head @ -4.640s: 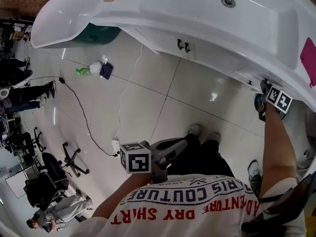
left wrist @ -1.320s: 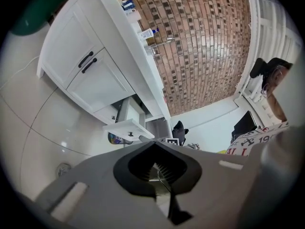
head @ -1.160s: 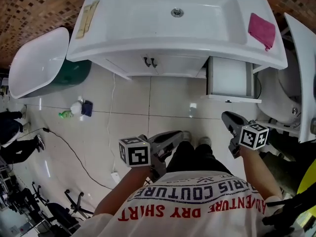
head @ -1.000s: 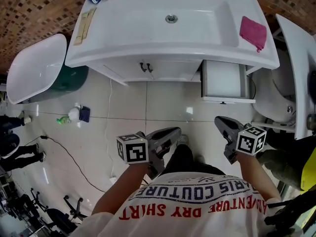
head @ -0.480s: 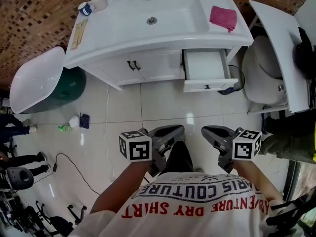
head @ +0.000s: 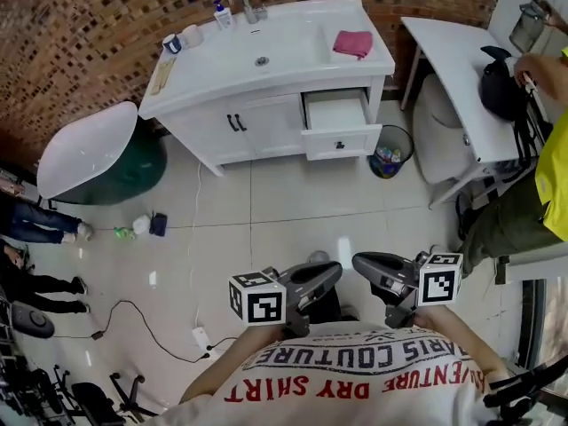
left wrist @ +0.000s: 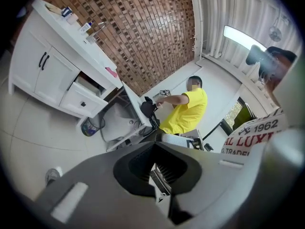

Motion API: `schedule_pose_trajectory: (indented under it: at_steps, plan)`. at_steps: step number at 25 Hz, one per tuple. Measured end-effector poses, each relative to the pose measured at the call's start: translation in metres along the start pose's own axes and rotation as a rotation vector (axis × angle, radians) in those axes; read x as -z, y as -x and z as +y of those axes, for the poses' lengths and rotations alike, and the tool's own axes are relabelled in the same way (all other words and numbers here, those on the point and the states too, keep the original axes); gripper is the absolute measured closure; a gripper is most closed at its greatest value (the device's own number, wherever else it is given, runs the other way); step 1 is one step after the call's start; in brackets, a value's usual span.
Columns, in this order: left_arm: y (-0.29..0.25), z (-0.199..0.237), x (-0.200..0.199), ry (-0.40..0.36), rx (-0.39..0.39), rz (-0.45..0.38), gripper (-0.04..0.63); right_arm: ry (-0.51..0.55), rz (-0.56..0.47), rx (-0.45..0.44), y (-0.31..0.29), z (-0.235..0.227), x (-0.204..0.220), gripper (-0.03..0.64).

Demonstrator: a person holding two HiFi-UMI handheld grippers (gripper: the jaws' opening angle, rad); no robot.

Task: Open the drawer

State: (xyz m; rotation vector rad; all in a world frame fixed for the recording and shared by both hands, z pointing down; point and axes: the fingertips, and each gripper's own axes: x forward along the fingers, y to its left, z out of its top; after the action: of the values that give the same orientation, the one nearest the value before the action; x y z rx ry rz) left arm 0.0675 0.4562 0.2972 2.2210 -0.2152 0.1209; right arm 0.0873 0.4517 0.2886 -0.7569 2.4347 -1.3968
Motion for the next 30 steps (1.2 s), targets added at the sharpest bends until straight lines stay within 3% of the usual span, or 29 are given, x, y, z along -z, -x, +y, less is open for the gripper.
schedule_pose_trajectory:
  at_steps: [3, 10, 17, 30]
  plan:
    - [0.011, -0.042, 0.017, -0.012, 0.005, -0.002, 0.611, 0.000, -0.034, -0.011, 0.028, 0.036, 0.015, 0.611]
    - [0.054, -0.098, -0.005, -0.137, 0.021, -0.093, 0.611, 0.074, -0.047, -0.063, 0.024, 0.103, 0.037, 0.611]
    - [0.101, -0.103, -0.009, -0.129, -0.002, -0.132, 0.611, 0.088, -0.036, -0.092, -0.008, 0.141, 0.051, 0.611]
    - [0.146, -0.087, -0.007, -0.118, -0.083, -0.198, 0.611, 0.140, 0.058, -0.154, -0.050, 0.163, 0.064, 0.612]
